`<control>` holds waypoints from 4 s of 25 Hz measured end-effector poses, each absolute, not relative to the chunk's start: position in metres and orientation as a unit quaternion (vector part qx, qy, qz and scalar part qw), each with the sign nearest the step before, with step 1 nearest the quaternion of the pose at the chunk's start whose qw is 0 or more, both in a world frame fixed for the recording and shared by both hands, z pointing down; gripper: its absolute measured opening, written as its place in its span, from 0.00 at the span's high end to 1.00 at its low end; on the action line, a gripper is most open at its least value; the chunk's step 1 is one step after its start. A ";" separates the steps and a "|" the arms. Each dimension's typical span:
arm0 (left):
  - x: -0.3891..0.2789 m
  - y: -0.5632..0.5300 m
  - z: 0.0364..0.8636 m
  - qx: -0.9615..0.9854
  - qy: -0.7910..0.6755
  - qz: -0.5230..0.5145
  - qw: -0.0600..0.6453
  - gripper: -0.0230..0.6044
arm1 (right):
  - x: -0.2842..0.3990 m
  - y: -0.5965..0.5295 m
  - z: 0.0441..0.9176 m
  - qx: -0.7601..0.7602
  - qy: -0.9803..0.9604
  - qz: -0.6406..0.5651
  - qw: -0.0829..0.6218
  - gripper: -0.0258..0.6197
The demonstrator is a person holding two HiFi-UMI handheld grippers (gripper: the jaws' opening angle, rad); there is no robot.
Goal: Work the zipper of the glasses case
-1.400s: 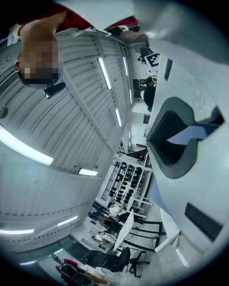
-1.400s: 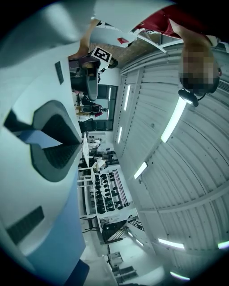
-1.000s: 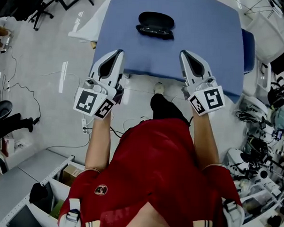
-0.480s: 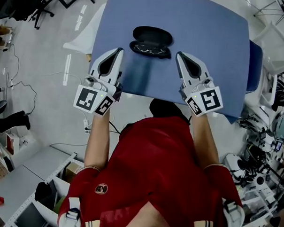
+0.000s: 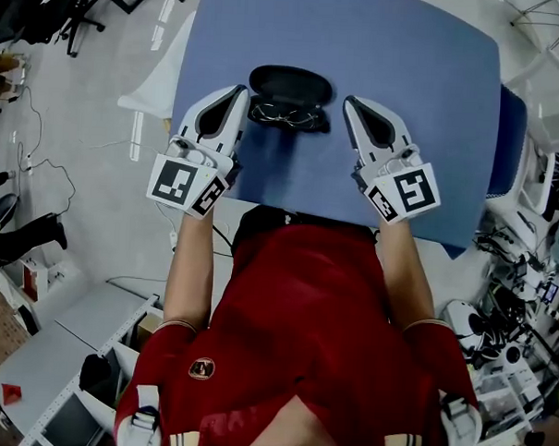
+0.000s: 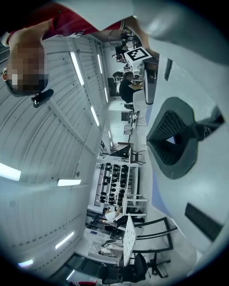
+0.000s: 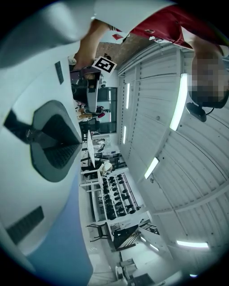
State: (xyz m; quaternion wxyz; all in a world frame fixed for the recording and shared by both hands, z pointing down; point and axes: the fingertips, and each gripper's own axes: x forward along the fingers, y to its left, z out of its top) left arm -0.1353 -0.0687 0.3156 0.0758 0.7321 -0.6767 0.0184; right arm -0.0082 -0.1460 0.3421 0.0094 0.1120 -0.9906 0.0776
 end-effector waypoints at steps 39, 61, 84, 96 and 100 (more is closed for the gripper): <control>-0.126 -0.163 0.475 0.854 -0.310 0.406 0.098 0.75 | -0.019 -0.161 0.376 0.239 -0.964 0.091 0.071 0.97; -0.109 -0.155 0.454 0.855 -0.336 0.393 0.045 0.87 | -0.006 -0.119 0.428 0.186 -0.964 0.088 0.168 0.97; -0.100 -0.108 0.418 0.850 -0.389 0.355 -0.021 0.86 | -0.019 -0.087 0.458 0.155 -0.958 0.064 0.232 0.94; -0.082 -0.066 0.423 0.860 -0.373 0.347 -0.017 0.84 | -0.022 -0.088 0.456 0.153 -0.961 0.060 0.222 0.91; -0.078 -0.059 0.427 0.861 -0.371 0.348 -0.012 0.84 | -0.020 -0.085 0.452 0.137 -0.963 0.044 0.226 0.83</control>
